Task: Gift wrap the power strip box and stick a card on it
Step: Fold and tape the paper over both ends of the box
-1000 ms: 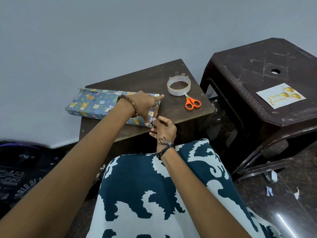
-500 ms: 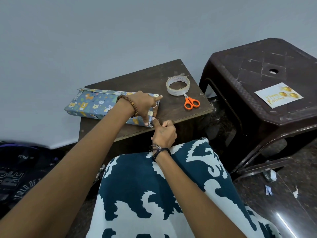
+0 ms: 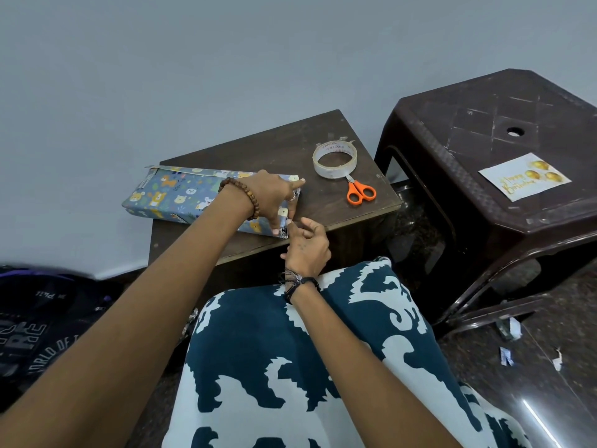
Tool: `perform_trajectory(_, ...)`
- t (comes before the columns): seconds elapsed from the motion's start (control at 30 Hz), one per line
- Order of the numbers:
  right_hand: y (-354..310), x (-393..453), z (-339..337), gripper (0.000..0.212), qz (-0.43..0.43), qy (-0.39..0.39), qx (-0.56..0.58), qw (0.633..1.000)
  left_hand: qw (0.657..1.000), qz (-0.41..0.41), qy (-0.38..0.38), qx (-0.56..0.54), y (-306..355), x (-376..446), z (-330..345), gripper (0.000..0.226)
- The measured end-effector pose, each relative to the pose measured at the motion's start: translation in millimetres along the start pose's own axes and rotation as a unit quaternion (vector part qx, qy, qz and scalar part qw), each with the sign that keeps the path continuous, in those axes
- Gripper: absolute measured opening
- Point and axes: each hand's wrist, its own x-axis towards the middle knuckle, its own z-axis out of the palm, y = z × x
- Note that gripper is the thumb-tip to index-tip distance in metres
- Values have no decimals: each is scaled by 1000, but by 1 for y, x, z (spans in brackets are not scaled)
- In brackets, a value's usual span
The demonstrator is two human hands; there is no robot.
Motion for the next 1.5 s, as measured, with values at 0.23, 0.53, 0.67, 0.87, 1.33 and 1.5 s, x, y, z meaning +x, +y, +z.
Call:
perform_trajectory(0.23,1,-2,0,32,-13,-3,11,1000,1000,3,1,4,2,-4,-3,67)
perform_trajectory(0.53,5,-6,0,33,-74,-15,-16,997,1000,10,10,-9,0,-3,1,69)
perform_trajectory(0.67,6,-9,-1,31,-102,-21,-36,994,1000,6,12,-15,0,-3,3,71)
perform_trajectory(0.87,5,-12,-2,28,-128,-33,-41,990,1000,8,19,-21,-1,-2,6,71)
perform_trajectory(1.33,5,-18,-12,31,-89,-100,-25,991,999,4,43,-21,1,-10,8,73)
perform_trajectory(1.5,-8,-16,-17,43,-94,-123,-85,984,995,7,77,-69,1,-15,15,62)
